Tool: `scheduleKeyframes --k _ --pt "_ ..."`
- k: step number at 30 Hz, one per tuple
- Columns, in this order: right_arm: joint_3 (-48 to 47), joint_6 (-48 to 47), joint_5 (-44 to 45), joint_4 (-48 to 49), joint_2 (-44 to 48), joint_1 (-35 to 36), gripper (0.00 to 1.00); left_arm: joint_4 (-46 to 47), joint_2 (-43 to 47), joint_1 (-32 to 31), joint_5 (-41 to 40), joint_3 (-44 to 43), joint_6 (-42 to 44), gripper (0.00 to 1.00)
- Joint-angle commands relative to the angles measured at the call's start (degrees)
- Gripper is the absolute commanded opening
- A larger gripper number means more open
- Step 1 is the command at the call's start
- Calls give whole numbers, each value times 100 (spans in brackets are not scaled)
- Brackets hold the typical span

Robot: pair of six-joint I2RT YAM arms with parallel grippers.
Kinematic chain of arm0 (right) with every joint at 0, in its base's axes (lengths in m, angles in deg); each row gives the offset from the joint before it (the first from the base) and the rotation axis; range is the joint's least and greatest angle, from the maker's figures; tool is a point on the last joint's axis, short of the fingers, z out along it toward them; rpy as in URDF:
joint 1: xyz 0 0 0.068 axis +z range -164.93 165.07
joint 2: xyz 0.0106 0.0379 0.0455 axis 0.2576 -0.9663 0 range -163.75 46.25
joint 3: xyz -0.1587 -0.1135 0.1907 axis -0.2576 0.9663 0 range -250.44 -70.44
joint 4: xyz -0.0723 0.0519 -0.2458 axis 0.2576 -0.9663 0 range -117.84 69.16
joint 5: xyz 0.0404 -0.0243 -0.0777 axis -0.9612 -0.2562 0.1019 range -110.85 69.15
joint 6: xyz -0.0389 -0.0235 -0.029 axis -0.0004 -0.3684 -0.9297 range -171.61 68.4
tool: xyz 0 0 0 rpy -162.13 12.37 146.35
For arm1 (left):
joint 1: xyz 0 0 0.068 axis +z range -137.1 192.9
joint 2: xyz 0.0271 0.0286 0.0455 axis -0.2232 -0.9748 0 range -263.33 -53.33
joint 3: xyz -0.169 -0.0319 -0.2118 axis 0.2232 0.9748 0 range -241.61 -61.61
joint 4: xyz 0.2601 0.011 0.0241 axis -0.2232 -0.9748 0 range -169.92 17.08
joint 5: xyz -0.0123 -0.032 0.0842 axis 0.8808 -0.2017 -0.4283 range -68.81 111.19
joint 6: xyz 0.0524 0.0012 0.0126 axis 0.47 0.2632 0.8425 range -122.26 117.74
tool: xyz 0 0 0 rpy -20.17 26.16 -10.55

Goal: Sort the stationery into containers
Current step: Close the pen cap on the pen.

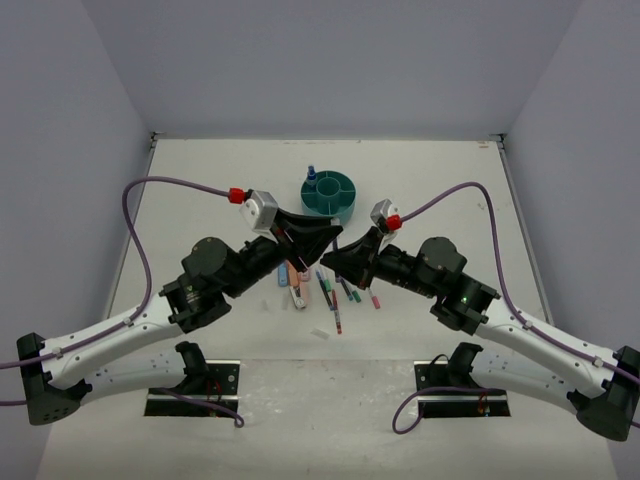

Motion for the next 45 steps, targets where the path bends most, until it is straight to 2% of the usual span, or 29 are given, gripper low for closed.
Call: scheduleKeyframes --k 1,6,10,14,22,31,36,42,45 --pt "-227 -172 -242 -20 48 8 0 -122 -80 -24 -70 -320 221 24" --pt "-273 -188 -285 -73 88 1 0 -101 -77 -24 40 -301 177 14" --pt "-317 -204 -300 -98 102 6 0 -66 -96 -24 121 -231 135 11" --pt "-344 -212 -230 -125 137 1 0 -3 -88 -24 111 -78 42 1" --pt "-222 -182 -112 62 344 1 0 105 21 -24 -162 246 -111 0" --pt "64 -69 -64 1424 530 2 0 787 163 -24 -531 924 -953 0" --pt "-408 -195 -298 1196 177 8 0 564 11 -24 -357 788 -936 0" --pt "-598 -343 -75 1226 214 8 0 383 -13 -24 -533 888 -889 0" --pt "-1075 -500 34 869 151 -1 0 250 -145 -24 -472 876 -806 0"
